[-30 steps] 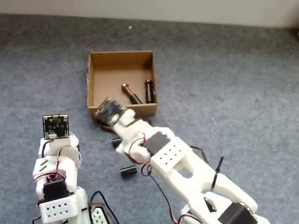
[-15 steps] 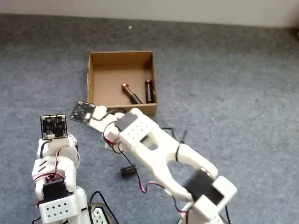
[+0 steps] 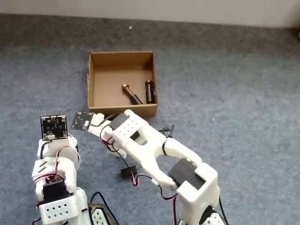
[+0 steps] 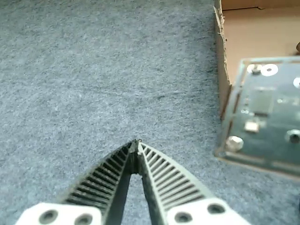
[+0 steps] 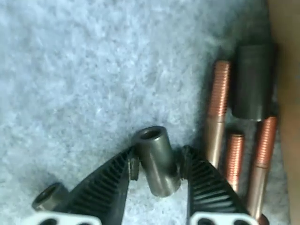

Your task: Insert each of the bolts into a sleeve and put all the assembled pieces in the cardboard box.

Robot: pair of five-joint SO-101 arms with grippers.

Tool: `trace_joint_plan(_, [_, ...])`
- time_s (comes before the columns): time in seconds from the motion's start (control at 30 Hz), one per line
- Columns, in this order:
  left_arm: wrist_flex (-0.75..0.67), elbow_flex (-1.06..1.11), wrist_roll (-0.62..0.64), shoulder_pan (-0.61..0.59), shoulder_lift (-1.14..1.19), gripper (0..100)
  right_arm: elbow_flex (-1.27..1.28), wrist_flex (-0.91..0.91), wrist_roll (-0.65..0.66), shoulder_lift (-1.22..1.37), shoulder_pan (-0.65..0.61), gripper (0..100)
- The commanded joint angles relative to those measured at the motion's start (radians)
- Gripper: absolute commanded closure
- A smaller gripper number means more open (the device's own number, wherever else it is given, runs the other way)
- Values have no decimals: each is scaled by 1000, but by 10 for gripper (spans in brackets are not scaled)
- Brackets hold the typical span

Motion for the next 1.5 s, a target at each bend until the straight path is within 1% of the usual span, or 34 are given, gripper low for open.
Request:
trace_joint_plan(0.0, [-17, -38, -9, -10, -5, 993, -38, 8, 9, 22, 19, 883])
trace_joint_plan(0.1, [-18, -36, -9, -10, -5, 993, -39, 13, 9, 27, 30, 998])
trace_joint_plan(0.17, [-18, -36, -9, -10, -5, 993, -33, 18, 5, 1, 44, 985])
trace_joint_plan(0.3, [-18, -36, -9, -10, -5, 993, -27, 64, 0, -119, 65, 994])
trace_joint_plan(0.47, [-18, -35, -9, -10, -5, 993, 54, 120, -74, -360, 114, 994])
trace_joint_plan(0.57, [-17, -35, -9, -10, -5, 993, 134, 125, -126, -526, 151, 994])
trace_joint_plan(0.77, [-15, -36, -9, -10, -5, 993, 306, 124, -236, -779, 245, 994])
trace_joint_plan(0.93, [-14, -41, -12, -10, -5, 993, 441, 108, -299, -886, 358, 994])
trace_joint_plan(1.07, [-14, -42, -114, -7, -4, 994, 555, 25, -348, -941, 437, 994])
trace_joint_plan(1.2, [-12, -61, -130, 50, 1, 995, 659, -90, -408, -1000, 486, 994])
trace_joint_plan(1.23, [0, -76, -153, 67, 4, 995, 677, -108, -417, -1015, 496, 994])
trace_joint_plan(1.47, [226, -295, -311, 222, 7, 995, 780, -197, -453, -1081, 576, 994])
